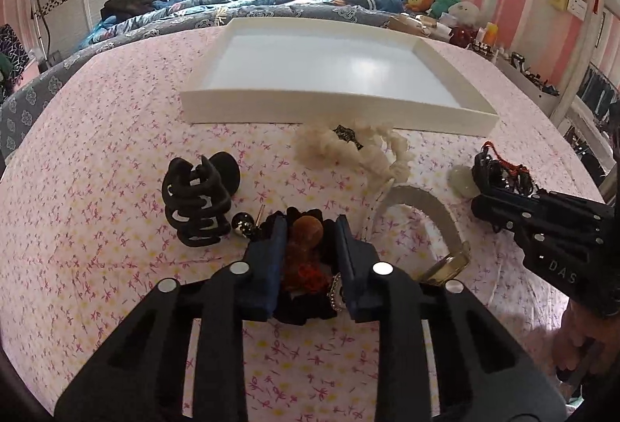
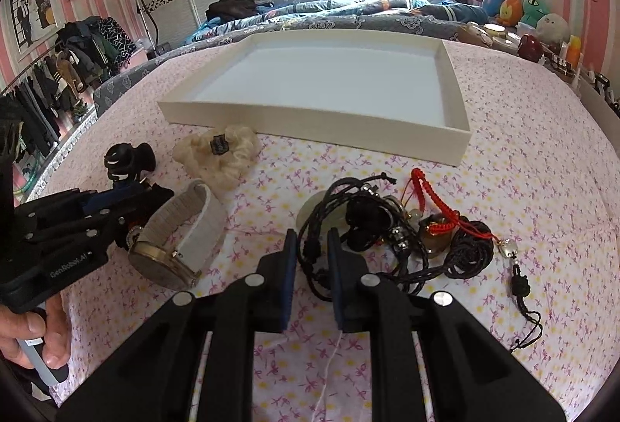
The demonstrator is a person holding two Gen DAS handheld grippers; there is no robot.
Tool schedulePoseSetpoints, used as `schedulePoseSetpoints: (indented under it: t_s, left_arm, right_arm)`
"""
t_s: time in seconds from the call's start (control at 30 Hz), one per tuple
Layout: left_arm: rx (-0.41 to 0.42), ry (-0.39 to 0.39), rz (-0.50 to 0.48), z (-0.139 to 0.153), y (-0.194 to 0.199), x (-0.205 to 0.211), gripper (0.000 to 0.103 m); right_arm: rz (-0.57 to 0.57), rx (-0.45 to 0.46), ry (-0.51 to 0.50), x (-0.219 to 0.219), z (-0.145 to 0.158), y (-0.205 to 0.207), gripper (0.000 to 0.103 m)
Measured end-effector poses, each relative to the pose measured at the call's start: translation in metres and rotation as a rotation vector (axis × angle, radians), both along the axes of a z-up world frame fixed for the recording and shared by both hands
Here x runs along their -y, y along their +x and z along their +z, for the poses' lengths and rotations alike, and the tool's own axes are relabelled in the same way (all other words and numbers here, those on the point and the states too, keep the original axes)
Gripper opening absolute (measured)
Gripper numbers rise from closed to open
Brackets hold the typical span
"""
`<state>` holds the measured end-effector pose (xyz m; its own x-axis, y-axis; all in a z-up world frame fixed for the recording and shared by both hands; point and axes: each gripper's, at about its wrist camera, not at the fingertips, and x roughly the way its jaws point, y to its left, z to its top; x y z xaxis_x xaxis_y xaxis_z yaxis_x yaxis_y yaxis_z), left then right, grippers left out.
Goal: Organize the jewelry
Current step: 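Grasp the amber bead pendant with the left tool while the right tool grasps the black cord bracelet, then carry both items over the white tray and open both tools to drop them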
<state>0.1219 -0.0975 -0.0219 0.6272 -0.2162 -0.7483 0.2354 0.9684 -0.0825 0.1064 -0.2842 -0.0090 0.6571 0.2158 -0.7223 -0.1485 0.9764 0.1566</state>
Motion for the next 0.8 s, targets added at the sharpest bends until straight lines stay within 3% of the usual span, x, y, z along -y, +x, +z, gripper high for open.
schedulePoseSetpoints:
  t_s: [0.1,0.23,0.43,0.8]
  left_arm:
    - [-0.004,-0.005,0.001,0.000,0.000,-0.001,0.028]
    - [-0.007,-0.044,0.001,0.000,0.001,-0.007,0.016]
    - [0.022,-0.071,0.002,0.010,-0.009,-0.011,0.015]
    - [0.131,-0.086,-0.009,0.056,-0.039,-0.017,0.015]
  right_arm:
    - [-0.001,-0.016,0.006,0.002,-0.002,0.002,0.016]
    - [0.002,-0.003,0.008,0.001,-0.001,0.000,0.010]
    - [0.002,0.039,0.009,0.001,0.006,-0.011,0.009]
    - [-0.006,0.161,0.044,0.012,0.042,-0.037,0.009]
